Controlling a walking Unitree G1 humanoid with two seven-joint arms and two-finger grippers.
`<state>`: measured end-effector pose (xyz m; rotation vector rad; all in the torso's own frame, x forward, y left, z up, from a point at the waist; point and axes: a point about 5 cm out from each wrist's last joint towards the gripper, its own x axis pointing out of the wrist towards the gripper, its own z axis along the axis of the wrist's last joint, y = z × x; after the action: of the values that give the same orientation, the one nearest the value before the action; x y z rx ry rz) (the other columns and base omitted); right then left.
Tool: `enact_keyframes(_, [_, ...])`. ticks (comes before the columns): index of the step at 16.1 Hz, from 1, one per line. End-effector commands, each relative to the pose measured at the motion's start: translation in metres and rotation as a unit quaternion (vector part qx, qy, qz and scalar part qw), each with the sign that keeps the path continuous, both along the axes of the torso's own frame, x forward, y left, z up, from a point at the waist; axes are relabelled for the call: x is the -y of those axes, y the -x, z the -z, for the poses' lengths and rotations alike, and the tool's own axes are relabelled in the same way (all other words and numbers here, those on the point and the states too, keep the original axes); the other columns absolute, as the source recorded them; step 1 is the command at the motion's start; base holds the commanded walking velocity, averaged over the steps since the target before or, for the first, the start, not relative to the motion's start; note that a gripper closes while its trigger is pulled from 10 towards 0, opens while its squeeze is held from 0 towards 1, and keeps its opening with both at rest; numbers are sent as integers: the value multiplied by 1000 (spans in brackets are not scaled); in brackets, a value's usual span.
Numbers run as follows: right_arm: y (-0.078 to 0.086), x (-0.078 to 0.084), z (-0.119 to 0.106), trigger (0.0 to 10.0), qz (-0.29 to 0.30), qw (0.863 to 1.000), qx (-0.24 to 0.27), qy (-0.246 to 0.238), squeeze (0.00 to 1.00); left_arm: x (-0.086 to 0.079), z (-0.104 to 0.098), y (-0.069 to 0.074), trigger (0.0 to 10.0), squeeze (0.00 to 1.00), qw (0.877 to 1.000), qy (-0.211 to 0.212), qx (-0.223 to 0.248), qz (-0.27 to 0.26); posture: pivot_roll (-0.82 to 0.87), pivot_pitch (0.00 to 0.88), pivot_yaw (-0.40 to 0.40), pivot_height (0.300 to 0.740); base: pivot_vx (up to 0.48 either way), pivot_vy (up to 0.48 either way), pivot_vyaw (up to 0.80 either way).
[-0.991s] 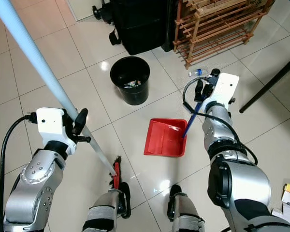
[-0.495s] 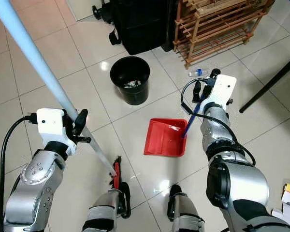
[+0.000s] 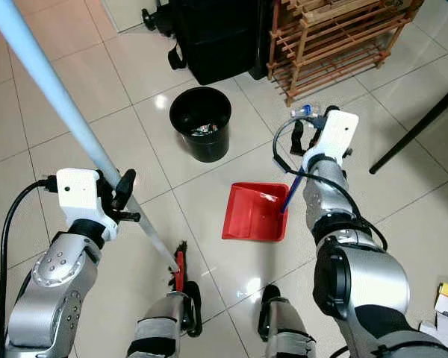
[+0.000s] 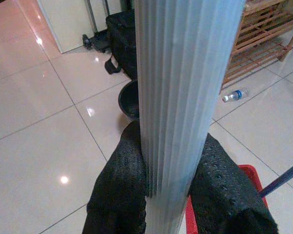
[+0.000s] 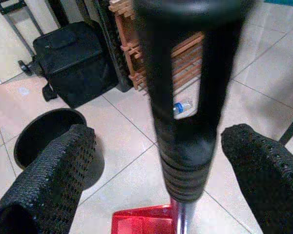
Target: Sweep floor
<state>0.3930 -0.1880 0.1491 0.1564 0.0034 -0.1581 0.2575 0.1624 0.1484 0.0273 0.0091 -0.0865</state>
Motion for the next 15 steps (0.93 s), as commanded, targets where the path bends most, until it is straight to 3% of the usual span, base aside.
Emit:
enact_keyframes(1, [1,-3,3,10000,0,1000,-3,-10,0,-2,-2,5,10000,0,1000,-6,5,-7,198,337,84,740,0,0,0])
enact_keyframes(4, [0,-3,2,10000,0,1000,-2,-10,0,-2,-2,5,10000,0,1000,-7,5,-8,199,337,84,740,0,0,0])
enact_keyframes(5, [0,-2,2,6941,1,1000,-2,-9,0,-2,-2,5,10000,0,1000,-7,5,-8,198,338,84,740,0,0,0])
enact_keyframes(6, [1,-2,3,0,2,1000,-3,-8,0,-2,-1,6,10000,0,1000,-7,4,-8,198,339,85,740,0,0,0])
enact_keyframes(15, [5,-4,11,0,1,1000,-9,-11,0,3,-1,5,10000,0,1000,-11,2,-1,196,346,86,740,0,0,0])
